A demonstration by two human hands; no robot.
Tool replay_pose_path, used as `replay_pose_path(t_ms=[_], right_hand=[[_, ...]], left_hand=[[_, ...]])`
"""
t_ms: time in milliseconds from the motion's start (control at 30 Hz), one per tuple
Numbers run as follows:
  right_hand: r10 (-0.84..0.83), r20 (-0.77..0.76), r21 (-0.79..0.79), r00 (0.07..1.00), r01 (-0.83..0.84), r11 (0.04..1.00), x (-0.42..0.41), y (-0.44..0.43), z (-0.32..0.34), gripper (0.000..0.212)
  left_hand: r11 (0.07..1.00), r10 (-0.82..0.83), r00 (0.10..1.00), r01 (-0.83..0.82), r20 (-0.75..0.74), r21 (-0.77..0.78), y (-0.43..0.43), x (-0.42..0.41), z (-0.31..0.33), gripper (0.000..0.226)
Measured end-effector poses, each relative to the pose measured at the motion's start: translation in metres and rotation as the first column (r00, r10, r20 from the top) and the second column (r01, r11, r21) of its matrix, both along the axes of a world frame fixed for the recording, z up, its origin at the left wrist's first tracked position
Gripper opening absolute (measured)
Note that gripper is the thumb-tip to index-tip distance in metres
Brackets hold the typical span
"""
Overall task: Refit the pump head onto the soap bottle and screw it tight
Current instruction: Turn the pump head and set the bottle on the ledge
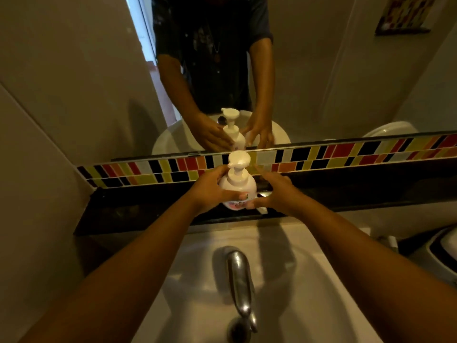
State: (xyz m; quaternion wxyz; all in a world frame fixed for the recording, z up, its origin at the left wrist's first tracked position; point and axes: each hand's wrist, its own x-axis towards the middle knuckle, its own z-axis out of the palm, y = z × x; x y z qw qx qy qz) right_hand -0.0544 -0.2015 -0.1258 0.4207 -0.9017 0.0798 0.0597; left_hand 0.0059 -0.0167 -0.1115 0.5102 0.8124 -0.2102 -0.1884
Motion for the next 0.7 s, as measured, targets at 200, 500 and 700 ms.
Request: replay_pose_path(t_ms=[200, 500, 700], right_hand=[[-0.085, 0.144, 0.166, 0.986, 0.060, 0.984, 0.001, -0.002, 0.073, 0.087], [-0.039, 0.172, 0.022, 0.984, 0.036, 0.999, 0.012, 0.044, 0.086, 0.075], [-0.143, 0.267, -0.045, 0.953, 0.161, 0.986, 0.020, 0.070, 0.068, 0.058]], left_hand=[[0.998, 0.065, 0.998, -0.065, -0.009, 0.013, 0.021, 0.011, -0.008, 0.074], [0.995, 0.100, 0.995, -0.100, -0.018, 0.005, 0.021, 0.012, -0.016, 0.070], [0.996, 0.087, 0.996, -0.087, -0.020, -0.004, 0.023, 0.017, -0.023, 0.069]])
